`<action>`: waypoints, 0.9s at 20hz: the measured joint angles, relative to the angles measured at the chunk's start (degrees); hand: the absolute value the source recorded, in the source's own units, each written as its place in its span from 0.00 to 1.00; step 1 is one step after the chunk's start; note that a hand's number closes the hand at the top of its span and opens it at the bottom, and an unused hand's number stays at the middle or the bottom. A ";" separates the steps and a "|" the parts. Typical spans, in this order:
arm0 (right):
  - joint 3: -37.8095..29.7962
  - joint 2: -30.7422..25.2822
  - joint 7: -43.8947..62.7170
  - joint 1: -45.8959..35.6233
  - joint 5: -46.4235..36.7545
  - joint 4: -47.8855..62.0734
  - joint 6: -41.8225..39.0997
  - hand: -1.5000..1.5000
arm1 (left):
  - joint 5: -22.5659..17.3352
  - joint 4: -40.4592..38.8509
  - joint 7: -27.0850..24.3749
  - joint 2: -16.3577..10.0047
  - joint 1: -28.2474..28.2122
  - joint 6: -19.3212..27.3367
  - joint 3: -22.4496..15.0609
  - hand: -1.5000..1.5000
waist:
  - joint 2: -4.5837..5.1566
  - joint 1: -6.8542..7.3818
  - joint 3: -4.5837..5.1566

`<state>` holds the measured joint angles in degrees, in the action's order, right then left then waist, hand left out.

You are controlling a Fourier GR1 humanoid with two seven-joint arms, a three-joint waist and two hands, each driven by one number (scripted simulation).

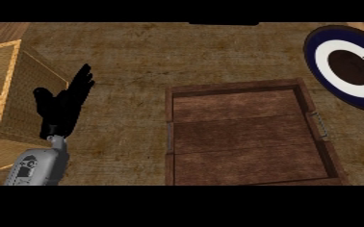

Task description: Pick the eggplant from the tray and place it in the plate

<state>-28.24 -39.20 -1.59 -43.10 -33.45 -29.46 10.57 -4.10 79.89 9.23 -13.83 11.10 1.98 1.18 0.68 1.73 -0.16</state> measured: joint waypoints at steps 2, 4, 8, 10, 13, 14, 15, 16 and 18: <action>-1.00 -0.48 -2.10 -0.23 1.16 3.67 -1.91 0.00 | -0.06 0.35 0.12 0.17 -0.11 -0.06 -0.01 0.50 | 0.10 0.24 -0.03; -1.30 -1.45 -5.25 -0.35 1.77 6.39 -4.49 0.00 | 0.43 -0.46 -0.32 0.64 0.52 0.45 -0.03 0.50 | 0.16 0.19 -0.04; -2.72 -2.38 -12.00 -0.92 3.03 9.73 -4.08 0.00 | 1.09 0.88 0.58 1.23 0.29 1.08 -0.58 0.50 | 0.19 0.47 -0.07; -4.00 -2.47 -15.67 -1.19 4.34 9.64 -2.95 0.00 | 1.30 1.10 0.16 1.14 -0.56 0.98 -0.59 0.50 | 0.15 0.43 -0.09; -6.72 -2.42 -21.45 -2.46 7.76 8.30 -3.62 0.00 | 0.81 0.34 -0.26 0.45 -0.56 0.27 0.29 0.50 | 0.00 -0.03 -0.06; -7.73 -2.37 -23.31 -2.78 9.22 7.81 -4.78 0.00 | 0.75 0.73 0.08 0.40 -0.79 0.26 0.33 0.50 | -0.14 -0.20 -0.04; -8.59 -2.36 -24.42 -3.40 10.55 7.36 -5.94 0.00 | 0.68 0.96 0.53 0.24 -0.68 0.25 0.49 0.50 | -0.25 -0.39 -0.02; -9.45 -2.19 -25.18 -4.02 11.84 7.09 -6.70 0.00 | 0.57 0.97 0.54 0.11 -0.62 0.15 0.73 0.50 | -0.31 -0.51 0.01; -11.47 -2.89 -25.43 -4.52 14.66 7.03 -9.14 0.00 | 0.27 0.06 0.04 -0.20 -0.61 -0.37 1.30 0.50 | -0.41 -0.89 0.06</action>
<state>-39.71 -42.09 -27.02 -47.62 -18.79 -22.43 1.42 -3.83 79.95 9.27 -14.03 10.49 1.61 2.48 0.28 0.85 -0.10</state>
